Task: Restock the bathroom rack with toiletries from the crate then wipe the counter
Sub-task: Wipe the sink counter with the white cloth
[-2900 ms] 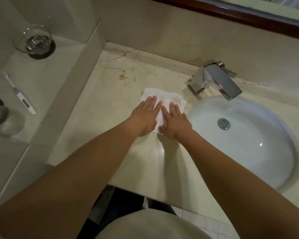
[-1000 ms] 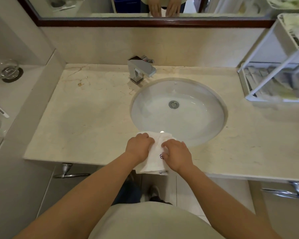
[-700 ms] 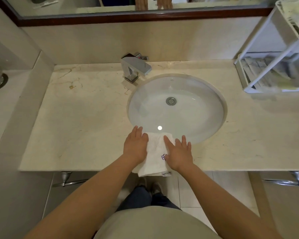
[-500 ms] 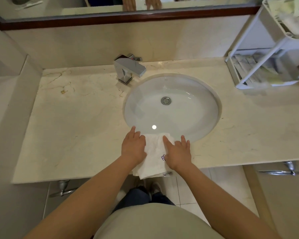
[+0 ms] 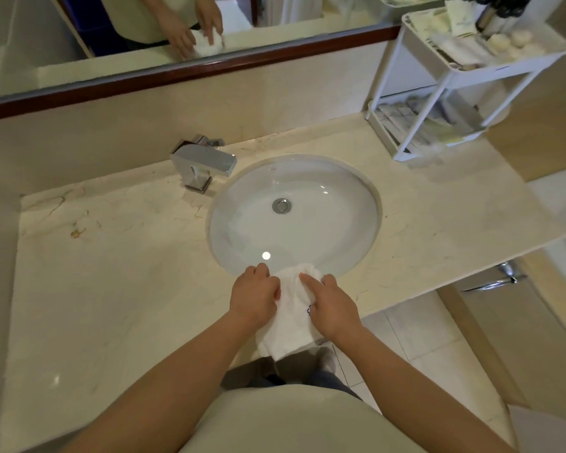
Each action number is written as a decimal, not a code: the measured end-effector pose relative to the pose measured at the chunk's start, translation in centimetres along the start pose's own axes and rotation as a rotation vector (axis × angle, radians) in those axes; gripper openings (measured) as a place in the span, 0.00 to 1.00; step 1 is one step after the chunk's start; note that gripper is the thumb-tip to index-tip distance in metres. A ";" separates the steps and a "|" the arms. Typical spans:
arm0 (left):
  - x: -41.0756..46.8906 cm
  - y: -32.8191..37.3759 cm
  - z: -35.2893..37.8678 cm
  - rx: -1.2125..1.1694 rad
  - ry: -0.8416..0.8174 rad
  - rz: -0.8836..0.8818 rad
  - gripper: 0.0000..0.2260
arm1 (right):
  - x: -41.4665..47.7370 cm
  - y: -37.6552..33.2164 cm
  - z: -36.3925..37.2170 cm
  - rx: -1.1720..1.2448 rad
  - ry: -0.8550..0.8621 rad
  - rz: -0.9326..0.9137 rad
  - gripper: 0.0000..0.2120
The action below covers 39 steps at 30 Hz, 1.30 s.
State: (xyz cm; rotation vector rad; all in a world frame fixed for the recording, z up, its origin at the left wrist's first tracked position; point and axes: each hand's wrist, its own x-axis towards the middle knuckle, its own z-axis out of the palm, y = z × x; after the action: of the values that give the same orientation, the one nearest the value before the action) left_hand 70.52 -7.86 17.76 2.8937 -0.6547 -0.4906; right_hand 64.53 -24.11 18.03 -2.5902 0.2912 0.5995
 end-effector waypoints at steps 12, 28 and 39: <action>5.7 7.5 0.4 0.053 -0.125 0.104 0.16 | 2.5 8.3 -4.2 -0.068 -0.031 0.067 0.31; 16.3 22.8 -0.9 0.016 -0.144 -0.061 0.18 | 9.8 24.3 -14.4 -0.037 -0.048 -0.097 0.32; 24.7 35.3 -0.9 -0.001 -0.119 0.043 0.23 | 12.1 37.0 -22.4 0.000 0.021 0.013 0.32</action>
State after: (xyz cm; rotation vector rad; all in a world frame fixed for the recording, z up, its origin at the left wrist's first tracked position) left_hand 77.91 -50.28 18.66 2.8605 -0.7307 -0.6618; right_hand 72.22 -68.31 15.94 -2.5974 0.3150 0.5771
